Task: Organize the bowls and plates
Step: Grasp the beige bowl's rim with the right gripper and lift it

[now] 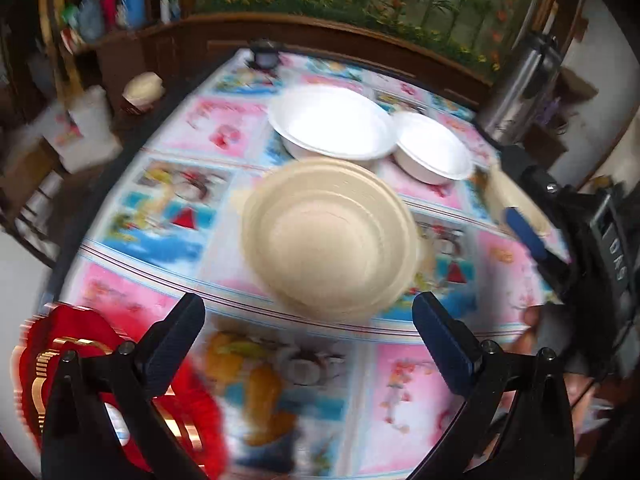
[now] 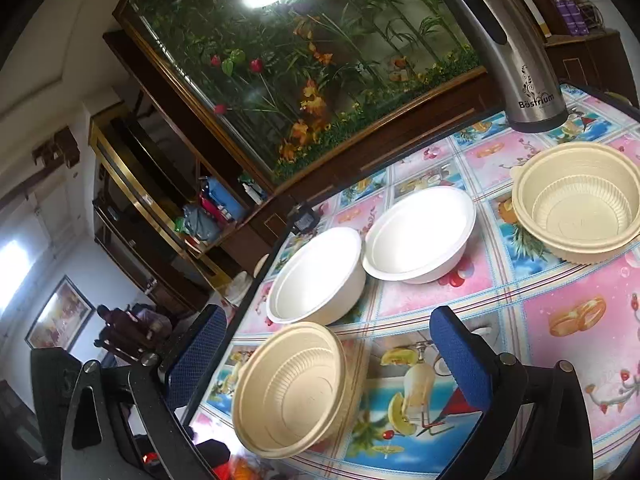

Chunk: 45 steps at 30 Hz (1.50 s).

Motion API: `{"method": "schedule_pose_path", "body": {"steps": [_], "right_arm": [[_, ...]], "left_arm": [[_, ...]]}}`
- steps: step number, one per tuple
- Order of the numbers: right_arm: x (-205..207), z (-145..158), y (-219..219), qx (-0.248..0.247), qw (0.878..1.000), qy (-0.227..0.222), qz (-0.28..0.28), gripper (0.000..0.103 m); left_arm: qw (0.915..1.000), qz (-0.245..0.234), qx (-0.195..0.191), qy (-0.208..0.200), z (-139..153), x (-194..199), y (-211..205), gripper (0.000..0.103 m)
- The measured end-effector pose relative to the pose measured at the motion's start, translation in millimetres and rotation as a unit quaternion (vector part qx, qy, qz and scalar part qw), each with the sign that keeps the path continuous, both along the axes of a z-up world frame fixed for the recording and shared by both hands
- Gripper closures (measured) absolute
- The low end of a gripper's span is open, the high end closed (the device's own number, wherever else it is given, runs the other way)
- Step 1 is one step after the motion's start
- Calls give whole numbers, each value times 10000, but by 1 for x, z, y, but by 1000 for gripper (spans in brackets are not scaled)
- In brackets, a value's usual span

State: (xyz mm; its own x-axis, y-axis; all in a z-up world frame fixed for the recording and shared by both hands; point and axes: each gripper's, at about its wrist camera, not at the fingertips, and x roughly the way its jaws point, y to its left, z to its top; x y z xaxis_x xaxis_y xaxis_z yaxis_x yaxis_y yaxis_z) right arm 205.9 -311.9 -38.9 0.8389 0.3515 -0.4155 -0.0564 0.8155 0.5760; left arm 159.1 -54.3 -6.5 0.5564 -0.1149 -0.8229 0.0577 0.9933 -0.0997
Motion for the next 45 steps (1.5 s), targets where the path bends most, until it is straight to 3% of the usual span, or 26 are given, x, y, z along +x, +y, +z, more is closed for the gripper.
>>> {"method": "schedule_pose_path", "body": {"steps": [3, 5, 7, 14, 17, 25, 29, 34, 45], "right_arm": [[-6, 5, -3, -81, 9997, -164, -180, 1], [-10, 7, -5, -140, 9989, -259, -361, 1], [-9, 8, -7, -227, 9980, -255, -524, 1], [-5, 8, -10, -239, 9982, -177, -530, 1], [0, 3, -9, -159, 9991, 60, -387, 1], [11, -7, -6, -47, 9988, 463, -130, 1], [16, -15, -6, 254, 9970, 728, 120, 1], [20, -23, 0, 462, 9930, 982, 462, 1], [33, -46, 12, 1289, 9715, 1582, 1204, 1]], "left_arm": [[9947, 472, 801, -442, 15, -6, 3, 0], [9829, 827, 1327, -970, 26, -12, 8, 0], [9741, 1016, 1592, -1244, 32, -14, 13, 0], [9854, 1006, 1160, -736, 21, 2, 35, 0], [9901, 904, 971, -469, 15, 11, 40, 0], [9943, 885, 598, 46, -2, 31, 52, 0], [9939, 878, 588, 312, -11, 44, 49, 0], [9921, 953, 294, 764, -25, 53, 46, 0], [9897, 1009, 323, 958, -28, 60, 31, 0]]}}
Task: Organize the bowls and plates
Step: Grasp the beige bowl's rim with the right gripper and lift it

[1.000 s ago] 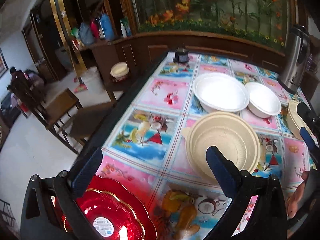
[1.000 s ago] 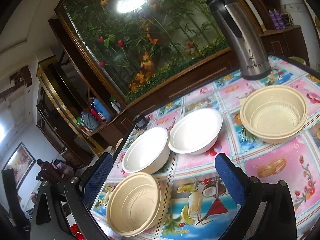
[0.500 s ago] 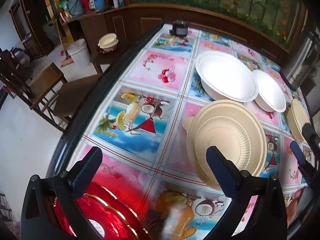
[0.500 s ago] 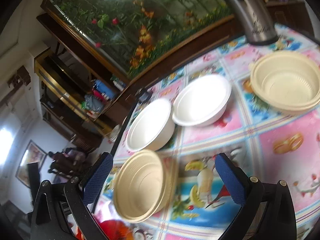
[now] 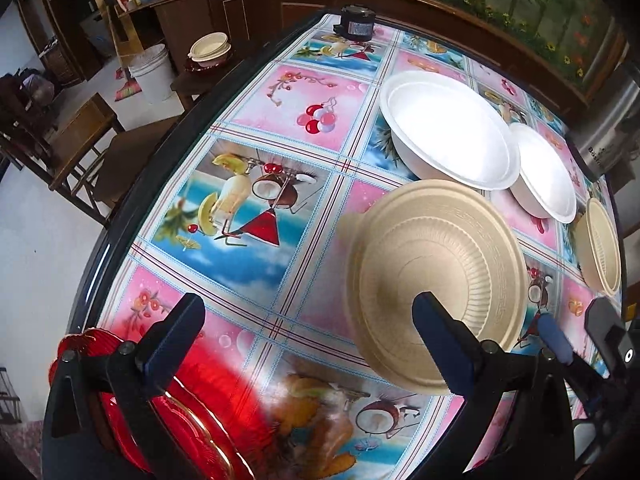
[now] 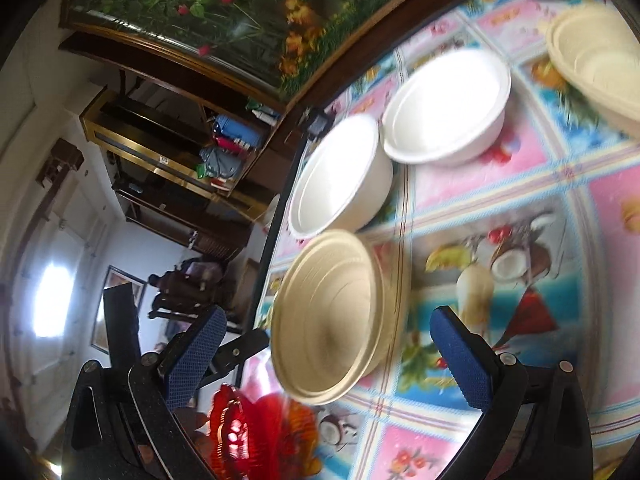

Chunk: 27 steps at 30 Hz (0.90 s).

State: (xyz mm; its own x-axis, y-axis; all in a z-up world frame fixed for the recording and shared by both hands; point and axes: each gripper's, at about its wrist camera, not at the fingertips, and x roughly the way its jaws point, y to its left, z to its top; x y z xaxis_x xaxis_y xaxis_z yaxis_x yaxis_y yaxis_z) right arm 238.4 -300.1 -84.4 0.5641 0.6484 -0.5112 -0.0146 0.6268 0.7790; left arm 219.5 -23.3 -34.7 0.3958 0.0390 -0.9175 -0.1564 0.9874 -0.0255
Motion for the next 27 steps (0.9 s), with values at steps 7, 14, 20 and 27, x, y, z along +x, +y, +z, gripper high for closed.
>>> {"method": "schedule_pose_path", "body": {"steps": [7, 14, 20, 27], "right_arm": [[6, -14, 0, 374, 9988, 321, 70, 4], [7, -24, -5, 456, 9978, 474, 16, 16], [7, -24, -4, 433, 9980, 460, 36, 32], [10, -26, 5, 182, 9986, 479, 91, 50]], "left_arm": [[9999, 4, -74, 77, -7, 2, -5, 0], [9994, -211, 263, -58, -7, -2, -25, 0], [9982, -293, 460, -242, -5, -4, -30, 4], [9976, -269, 241, -584, 4, -6, -25, 9]]}}
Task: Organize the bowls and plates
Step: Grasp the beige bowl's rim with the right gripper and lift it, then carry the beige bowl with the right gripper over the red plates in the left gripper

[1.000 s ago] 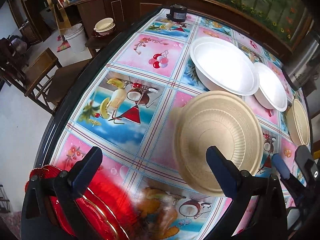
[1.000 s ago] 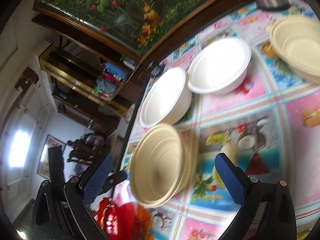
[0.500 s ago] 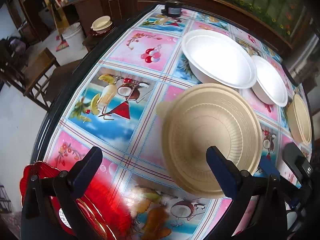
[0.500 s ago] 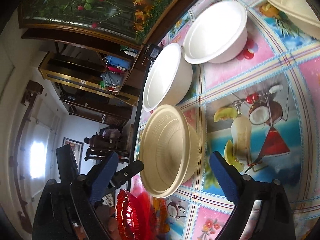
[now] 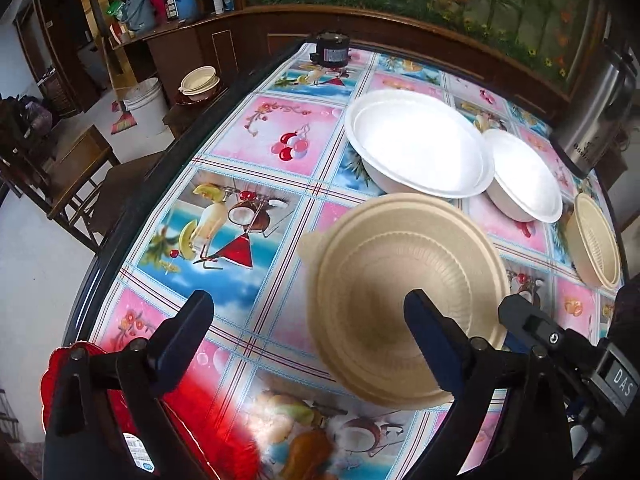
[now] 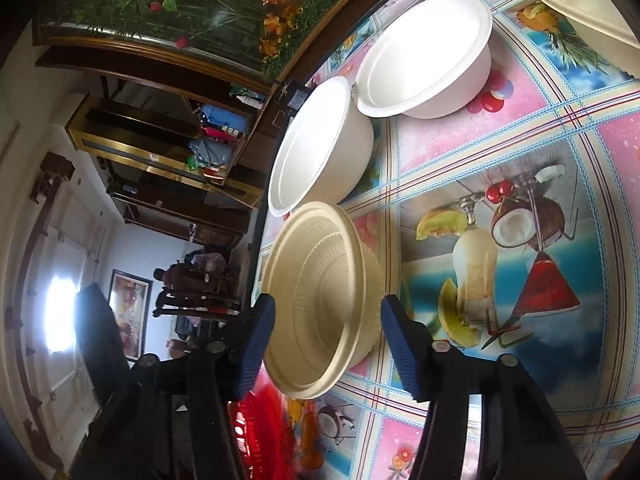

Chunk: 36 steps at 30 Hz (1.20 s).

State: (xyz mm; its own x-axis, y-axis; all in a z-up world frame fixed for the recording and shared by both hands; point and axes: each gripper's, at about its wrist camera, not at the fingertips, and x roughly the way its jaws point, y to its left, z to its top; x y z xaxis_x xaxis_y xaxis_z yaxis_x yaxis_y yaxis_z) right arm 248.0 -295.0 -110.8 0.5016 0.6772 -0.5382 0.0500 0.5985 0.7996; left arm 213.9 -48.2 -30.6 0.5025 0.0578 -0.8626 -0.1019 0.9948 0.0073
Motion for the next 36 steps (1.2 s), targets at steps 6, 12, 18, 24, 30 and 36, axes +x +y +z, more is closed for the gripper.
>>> {"method": "schedule_pose_path", "body": {"steps": [6, 12, 18, 24, 30, 36], "right_arm": [[1, 0, 4, -154, 9999, -20, -58, 62], [0, -3, 6, -227, 9997, -4, -8, 71], [1, -5, 7, -371, 9993, 34, -19, 87], [0, -6, 3, -462, 9989, 19, -71, 91], [-3, -2, 5, -604, 9981, -29, -110, 92], [-4, -1, 7, -695, 9975, -71, -114, 92]], "left_arm": [[9990, -71, -246, 357, -16, 6, 1, 45], [9984, -98, -452, 333, -16, 4, 0, 59], [9981, -207, -469, 352, -18, 4, -4, 72], [9978, -167, -534, 359, -18, 4, 1, 81], [9979, -216, -535, 309, -19, 2, -1, 84], [9978, -235, -531, 313, -17, -1, -2, 84]]}}
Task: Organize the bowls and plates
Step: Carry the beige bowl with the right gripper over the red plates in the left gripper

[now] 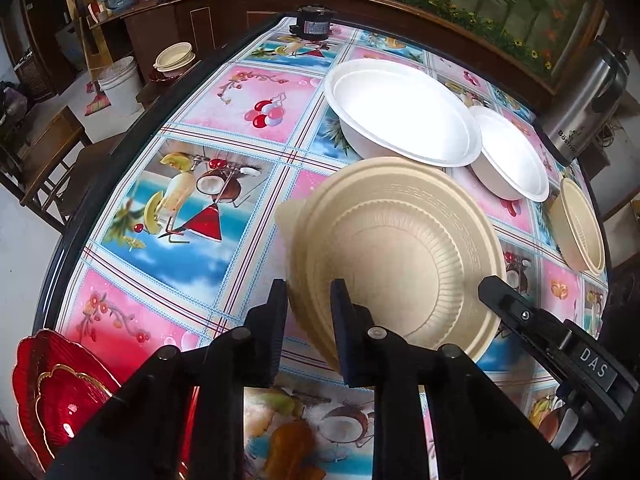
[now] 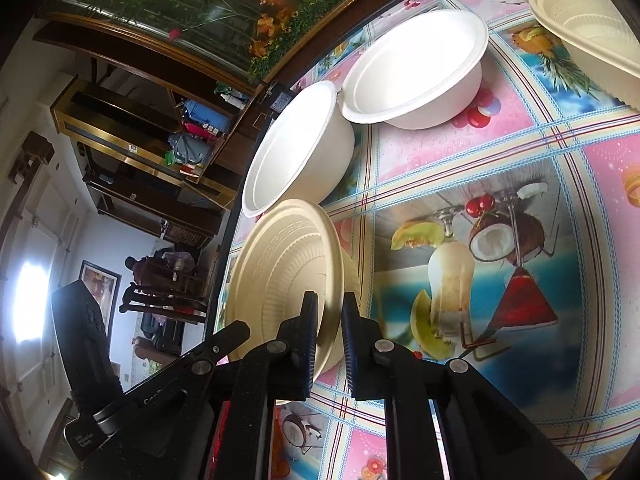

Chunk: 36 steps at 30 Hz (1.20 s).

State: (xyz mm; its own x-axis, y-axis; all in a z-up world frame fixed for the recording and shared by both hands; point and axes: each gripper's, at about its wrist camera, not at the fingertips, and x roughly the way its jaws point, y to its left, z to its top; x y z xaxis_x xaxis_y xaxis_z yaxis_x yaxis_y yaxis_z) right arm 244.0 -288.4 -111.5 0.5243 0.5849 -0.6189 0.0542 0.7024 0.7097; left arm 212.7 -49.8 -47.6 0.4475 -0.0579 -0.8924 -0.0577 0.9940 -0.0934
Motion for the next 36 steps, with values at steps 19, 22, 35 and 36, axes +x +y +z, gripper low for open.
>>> {"method": "schedule_pose_path", "body": {"steps": [19, 22, 35, 36], "right_arm": [[-75, 17, -22, -365, 9978, -367, -417, 91], [-99, 30, -24, -411, 9967, -495, -490, 91], [-152, 104, 62, -668, 9883, -1371, 62, 91], [-154, 107, 78, -698, 9872, -1420, 211, 90]], "left_arm": [[9976, -642, 100, -226, 18, -66, -33, 84], [9965, -741, 30, -382, 28, -83, -30, 84], [9915, -322, -30, -1261, 81, -151, 75, 84], [9912, -236, -4, -1306, 83, -156, 87, 84]]}}
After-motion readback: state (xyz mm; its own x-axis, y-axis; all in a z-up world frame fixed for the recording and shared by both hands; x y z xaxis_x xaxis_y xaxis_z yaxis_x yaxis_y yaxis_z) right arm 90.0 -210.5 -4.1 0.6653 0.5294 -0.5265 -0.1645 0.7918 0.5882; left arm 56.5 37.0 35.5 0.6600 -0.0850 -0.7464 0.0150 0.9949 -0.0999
